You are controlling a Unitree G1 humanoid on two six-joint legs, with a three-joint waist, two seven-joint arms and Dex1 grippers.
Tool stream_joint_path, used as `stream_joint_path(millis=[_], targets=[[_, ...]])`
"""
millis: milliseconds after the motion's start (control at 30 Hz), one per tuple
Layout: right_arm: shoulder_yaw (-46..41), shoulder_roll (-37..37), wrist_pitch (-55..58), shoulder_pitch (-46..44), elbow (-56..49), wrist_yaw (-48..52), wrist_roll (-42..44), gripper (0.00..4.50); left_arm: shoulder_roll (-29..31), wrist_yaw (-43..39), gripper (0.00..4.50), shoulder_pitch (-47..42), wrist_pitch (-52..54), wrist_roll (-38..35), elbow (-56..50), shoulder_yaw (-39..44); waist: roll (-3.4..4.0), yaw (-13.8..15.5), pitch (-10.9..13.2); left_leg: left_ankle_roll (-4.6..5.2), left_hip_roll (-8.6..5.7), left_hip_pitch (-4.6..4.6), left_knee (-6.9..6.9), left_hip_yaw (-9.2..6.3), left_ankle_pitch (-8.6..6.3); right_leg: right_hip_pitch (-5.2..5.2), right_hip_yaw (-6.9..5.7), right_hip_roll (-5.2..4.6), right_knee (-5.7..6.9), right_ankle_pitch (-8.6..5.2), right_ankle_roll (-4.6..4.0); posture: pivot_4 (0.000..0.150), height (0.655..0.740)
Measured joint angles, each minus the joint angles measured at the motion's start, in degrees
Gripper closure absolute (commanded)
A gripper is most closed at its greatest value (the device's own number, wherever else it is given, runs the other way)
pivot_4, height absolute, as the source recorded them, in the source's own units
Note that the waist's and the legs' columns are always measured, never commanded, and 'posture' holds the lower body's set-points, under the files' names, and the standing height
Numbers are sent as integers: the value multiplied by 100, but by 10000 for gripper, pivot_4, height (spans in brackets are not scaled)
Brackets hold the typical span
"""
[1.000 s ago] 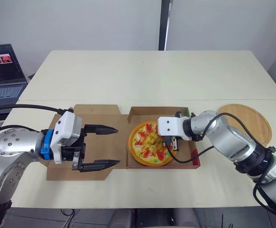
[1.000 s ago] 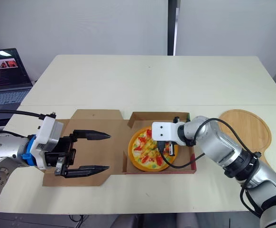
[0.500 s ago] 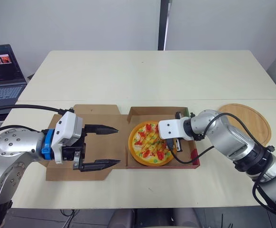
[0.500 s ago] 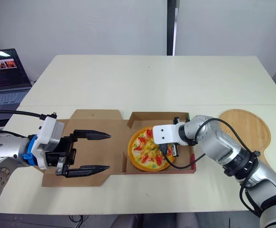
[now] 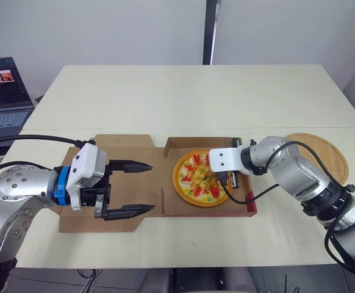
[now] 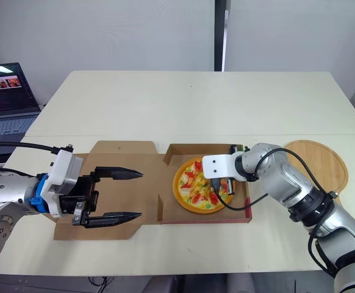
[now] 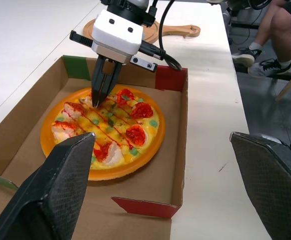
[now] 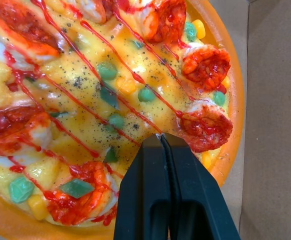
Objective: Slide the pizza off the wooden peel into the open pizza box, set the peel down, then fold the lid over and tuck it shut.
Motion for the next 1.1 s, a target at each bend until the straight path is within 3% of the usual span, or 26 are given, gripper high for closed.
stream_joint_path(millis=[200, 467, 667, 933, 1100], targets=[[-148, 42, 66, 15, -1, 44, 62, 44458, -1, 70, 0, 0, 0, 2, -5, 0, 0, -1, 0, 0, 0, -1, 0, 0, 0, -1, 1, 0, 0, 0, 0, 1500, 7400], [-1643, -220, 774, 464, -1135, 281, 1193, 44458, -6, 286, 0, 24, 277, -183, -32, 31, 0, 15, 0, -1, -1, -11, -2, -7, -3, -4, -5, -1, -5, 0, 0, 1500, 7400], [-3440, -502, 745, 1779, -1466, -119, 1870, 44458, -161, 730, 0, 88, 514, -349, -47, 132, 0, 76, 0, 1, -1, -11, -1, -4, -4, -4, -3, -2, -3, 0, 0, 1500, 7400], [-6143, -304, -381, 4209, -1065, -872, 2215, 44458, -552, 1102, 0, 410, 267, -148, 181, 328, -2, 117, -1, 3, -2, 5, -2, 4, -5, 12, 3, -2, -4, 0, 0, 1500, 7400], [-6895, 53, -914, 5011, -375, -1391, 2307, 44458, -794, 1367, 0, 574, 89, 34, 401, 544, 0, 83, -1, 22, 1, 20, -1, 22, -15, 16, 19, 0, 0, 0, 0, 1500, 7400]])
